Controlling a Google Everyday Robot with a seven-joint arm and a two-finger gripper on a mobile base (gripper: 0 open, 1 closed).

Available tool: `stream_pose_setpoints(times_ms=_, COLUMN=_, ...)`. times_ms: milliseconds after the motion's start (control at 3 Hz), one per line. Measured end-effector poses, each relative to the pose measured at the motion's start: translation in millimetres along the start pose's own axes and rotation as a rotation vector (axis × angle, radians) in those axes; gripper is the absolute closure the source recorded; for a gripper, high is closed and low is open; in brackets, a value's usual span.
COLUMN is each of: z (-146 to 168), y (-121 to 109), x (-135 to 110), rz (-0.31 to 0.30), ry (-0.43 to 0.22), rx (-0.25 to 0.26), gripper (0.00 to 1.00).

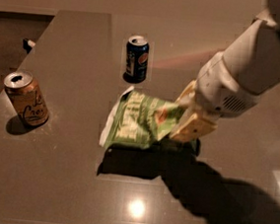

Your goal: Pick green jalapeno chip bag

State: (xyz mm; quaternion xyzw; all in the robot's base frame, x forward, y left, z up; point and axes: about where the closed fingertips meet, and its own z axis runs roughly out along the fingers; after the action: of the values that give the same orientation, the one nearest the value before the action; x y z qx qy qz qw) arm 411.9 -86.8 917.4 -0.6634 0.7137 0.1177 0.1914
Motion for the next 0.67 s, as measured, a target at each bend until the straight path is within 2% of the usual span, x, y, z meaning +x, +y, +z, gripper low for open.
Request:
stream_pose_setpoints(times_ms=333, z=-50, y=-15, x=-11, rz=0.032, ry=-0.038, rx=0.069, gripper=1.0)
stream_pose_setpoints(times_ms=667, z=-90, y=-27, x=-21, rz=0.047, ry=-0.076, rx=0.119, gripper=1.0)
